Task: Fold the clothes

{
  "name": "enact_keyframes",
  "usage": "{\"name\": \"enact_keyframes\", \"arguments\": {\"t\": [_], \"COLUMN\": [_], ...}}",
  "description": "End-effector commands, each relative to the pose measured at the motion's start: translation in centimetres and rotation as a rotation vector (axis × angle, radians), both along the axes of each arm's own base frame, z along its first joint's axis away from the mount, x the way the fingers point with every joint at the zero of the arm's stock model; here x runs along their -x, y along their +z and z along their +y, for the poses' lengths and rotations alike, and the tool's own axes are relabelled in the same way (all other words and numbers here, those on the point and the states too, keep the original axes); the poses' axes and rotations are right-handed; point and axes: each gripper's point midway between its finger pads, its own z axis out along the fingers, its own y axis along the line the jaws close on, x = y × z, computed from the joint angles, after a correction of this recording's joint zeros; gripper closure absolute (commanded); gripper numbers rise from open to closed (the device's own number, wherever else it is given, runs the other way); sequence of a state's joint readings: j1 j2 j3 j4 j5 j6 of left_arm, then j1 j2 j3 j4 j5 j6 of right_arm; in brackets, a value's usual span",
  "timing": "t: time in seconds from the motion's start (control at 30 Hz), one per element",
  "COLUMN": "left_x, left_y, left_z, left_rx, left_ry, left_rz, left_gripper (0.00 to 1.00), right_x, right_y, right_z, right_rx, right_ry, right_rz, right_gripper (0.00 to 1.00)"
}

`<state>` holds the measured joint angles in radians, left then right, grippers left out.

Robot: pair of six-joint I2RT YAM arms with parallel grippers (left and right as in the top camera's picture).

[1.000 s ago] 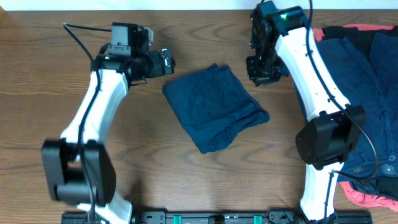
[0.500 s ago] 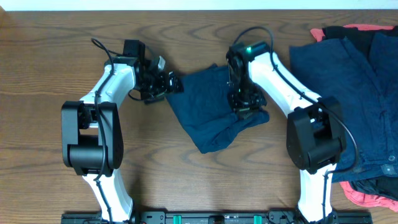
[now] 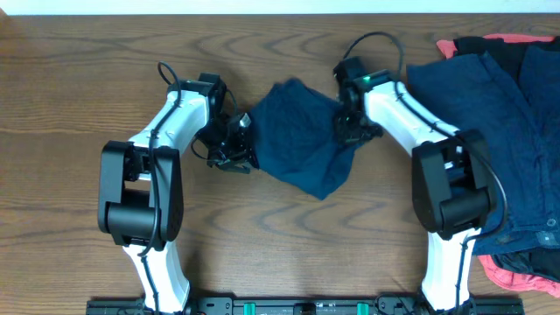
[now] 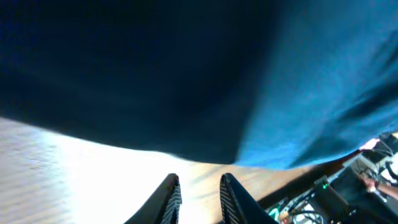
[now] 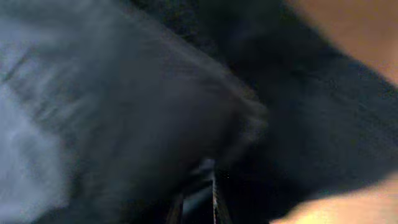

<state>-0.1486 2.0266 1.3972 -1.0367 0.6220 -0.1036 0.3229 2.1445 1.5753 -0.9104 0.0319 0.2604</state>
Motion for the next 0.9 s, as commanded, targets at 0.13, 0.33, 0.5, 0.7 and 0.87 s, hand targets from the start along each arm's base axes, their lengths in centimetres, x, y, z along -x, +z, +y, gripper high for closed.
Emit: {"name": "enact_keyframes", "arguments": {"t": [0.13,0.33,0.5,0.7,0.87], "left_x": [-6.8,-12.6,-15.2,-16.4,-15.5], "left_y": [3.3,5.7,4.9,1.3,-1.9], "left_z": [3.0,3.4,2.6,1.3,-0.9], "left_rx": [0.003,0.068,0.083,0.101,0.138], "left_ry": [0.099,0.125,0.126,0.178,0.189], "left_rz": [-0.285,-0.528,-0.612,-0.563,-0.457], "left_gripper": [0.38,0.02,0.02,0.02,0.0], "right_x": [-2.3,-1.8,-1.3,-0.8,-0.4], "right_y": [0.8,0.8,0.7,0.7,0.7], "right_z": [-1.6,-1.2,-1.1,-1.2,-1.3], "right_rx": [0.041,0.044,0.05,0.056,0.062], "right_ry": [-0.021,-0.007,-0.002,0.0,0.001], "right_rz": [-0.068,-0.054,-0.034,-0.016,0.0], "right_gripper": [0.83,0.81,0.81,0.8,0.81]}}
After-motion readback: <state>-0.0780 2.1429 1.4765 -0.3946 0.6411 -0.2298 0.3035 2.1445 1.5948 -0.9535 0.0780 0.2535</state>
